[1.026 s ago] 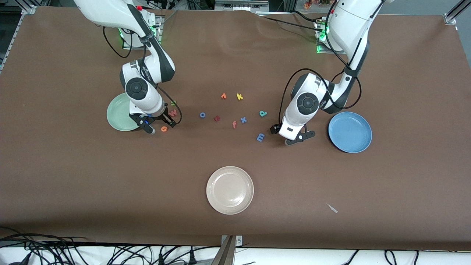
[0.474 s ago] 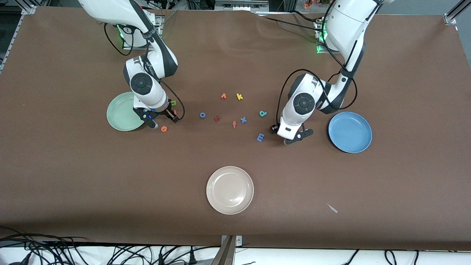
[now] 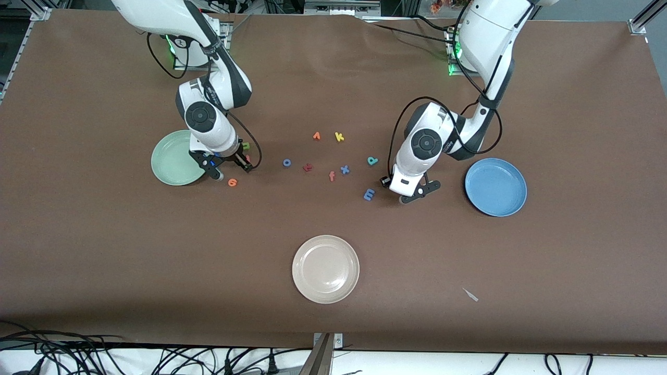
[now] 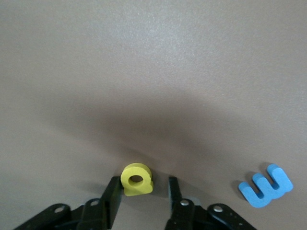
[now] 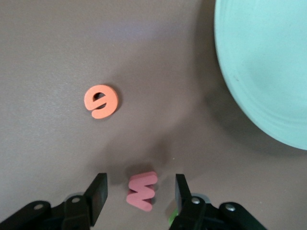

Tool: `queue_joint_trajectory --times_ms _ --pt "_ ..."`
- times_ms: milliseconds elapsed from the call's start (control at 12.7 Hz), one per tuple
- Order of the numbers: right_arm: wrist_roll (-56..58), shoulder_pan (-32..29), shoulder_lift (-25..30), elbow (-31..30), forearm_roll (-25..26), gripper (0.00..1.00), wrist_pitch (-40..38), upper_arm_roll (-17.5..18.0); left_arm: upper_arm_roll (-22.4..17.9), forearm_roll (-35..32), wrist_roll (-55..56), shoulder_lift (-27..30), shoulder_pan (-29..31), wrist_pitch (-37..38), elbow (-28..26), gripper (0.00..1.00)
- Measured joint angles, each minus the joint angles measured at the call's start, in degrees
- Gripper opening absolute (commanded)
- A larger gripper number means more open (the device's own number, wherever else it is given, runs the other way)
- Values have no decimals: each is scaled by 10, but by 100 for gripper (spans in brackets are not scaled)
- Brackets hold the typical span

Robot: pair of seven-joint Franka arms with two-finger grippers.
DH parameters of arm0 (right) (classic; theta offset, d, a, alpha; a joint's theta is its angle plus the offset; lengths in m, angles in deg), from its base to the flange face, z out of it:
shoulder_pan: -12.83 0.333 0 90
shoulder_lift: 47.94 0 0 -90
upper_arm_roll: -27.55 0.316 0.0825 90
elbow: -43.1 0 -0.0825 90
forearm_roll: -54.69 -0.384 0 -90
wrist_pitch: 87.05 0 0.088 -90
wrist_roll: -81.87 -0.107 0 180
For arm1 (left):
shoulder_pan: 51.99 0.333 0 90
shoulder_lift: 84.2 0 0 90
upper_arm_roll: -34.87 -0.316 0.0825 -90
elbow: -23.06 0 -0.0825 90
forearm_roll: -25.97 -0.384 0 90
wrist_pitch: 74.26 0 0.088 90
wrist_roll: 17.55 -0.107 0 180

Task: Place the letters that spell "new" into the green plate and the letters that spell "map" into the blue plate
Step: 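Lift the pink w with the right gripper while the left gripper lifts yellow d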

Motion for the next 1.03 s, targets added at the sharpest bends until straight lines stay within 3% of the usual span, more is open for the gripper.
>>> queue_joint_trajectory --times_ms 474,632,711,1026 --pt "-11 7 -7 -6 0 32 22 2 0 0 0 0 -1 -1 1 23" --pt "-13 10 -9 -7 0 5 31 2 0 0 0 0 -1 -1 1 19" --pt "-13 11 -9 -7 0 0 31 2 0 0 0 0 -1 -1 1 16" --pt "-10 11 2 -1 0 0 26 1 -2 0 -2 0 -1 13 6 12"
